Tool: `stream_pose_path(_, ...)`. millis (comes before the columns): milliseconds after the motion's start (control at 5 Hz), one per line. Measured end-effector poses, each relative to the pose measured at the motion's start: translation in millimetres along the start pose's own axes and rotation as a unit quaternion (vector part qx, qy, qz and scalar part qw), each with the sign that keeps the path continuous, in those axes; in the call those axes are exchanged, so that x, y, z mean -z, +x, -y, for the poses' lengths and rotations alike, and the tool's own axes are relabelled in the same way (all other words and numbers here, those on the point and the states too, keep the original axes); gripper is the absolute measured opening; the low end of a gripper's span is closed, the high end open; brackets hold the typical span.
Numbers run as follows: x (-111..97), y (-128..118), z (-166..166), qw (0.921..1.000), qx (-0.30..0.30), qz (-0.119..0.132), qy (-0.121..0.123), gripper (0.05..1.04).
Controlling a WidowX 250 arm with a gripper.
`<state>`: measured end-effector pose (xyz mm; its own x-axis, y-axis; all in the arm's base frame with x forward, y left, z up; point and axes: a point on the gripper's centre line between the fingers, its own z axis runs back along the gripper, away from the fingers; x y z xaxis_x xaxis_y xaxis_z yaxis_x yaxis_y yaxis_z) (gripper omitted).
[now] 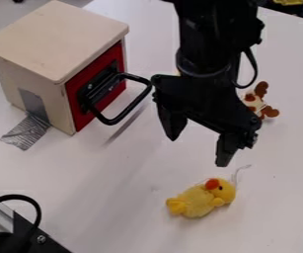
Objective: Open the drawer
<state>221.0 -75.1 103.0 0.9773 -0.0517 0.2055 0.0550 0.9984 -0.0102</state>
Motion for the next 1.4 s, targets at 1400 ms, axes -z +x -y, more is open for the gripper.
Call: stream_pose_path(1400, 78.7, 40.4, -115.9, 0.9951, -0.001, -0.057, 0.081, 1.0)
